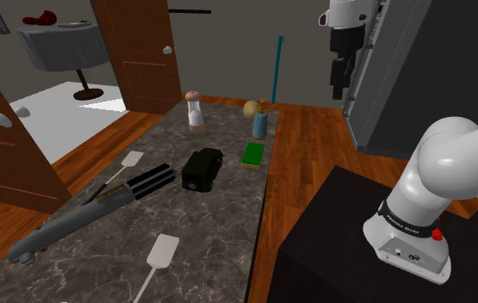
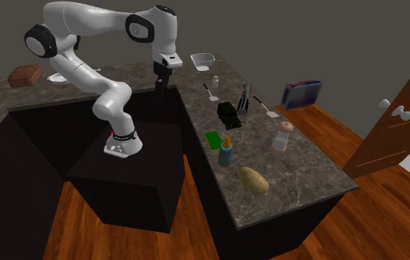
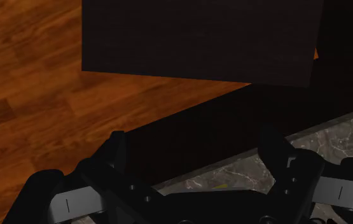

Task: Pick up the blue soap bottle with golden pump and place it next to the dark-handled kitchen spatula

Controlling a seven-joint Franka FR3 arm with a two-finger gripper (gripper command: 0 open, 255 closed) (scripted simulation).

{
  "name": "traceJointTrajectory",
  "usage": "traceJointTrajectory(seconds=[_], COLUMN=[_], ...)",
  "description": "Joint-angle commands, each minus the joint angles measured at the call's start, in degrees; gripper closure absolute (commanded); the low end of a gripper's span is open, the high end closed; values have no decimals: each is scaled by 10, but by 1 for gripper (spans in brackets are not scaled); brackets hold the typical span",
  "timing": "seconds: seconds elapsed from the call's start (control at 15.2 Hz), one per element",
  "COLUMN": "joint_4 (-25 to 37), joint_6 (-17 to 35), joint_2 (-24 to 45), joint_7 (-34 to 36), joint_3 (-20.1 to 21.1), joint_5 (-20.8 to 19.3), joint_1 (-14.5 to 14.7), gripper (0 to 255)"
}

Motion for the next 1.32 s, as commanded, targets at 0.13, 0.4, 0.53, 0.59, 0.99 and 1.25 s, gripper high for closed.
traceJointTrajectory(seconds=[0.13, 0.4, 0.53, 0.59, 0.99, 1.25], joint_4=[-15, -35, -39, -40, -27, -1], joint_6=[51, 154, 204, 230, 373, 457], joint_2=[18, 65, 93, 108, 213, 290], joint_7=[-3, -11, -16, -19, -44, -71], joint_3=[-11, -33, -44, -50, -83, -105], joint_5=[-2, -3, -1, 0, 21, 52], joint_1=[-3, -7, -8, -8, -5, 2], gripper=[0, 0, 0, 0, 0, 0])
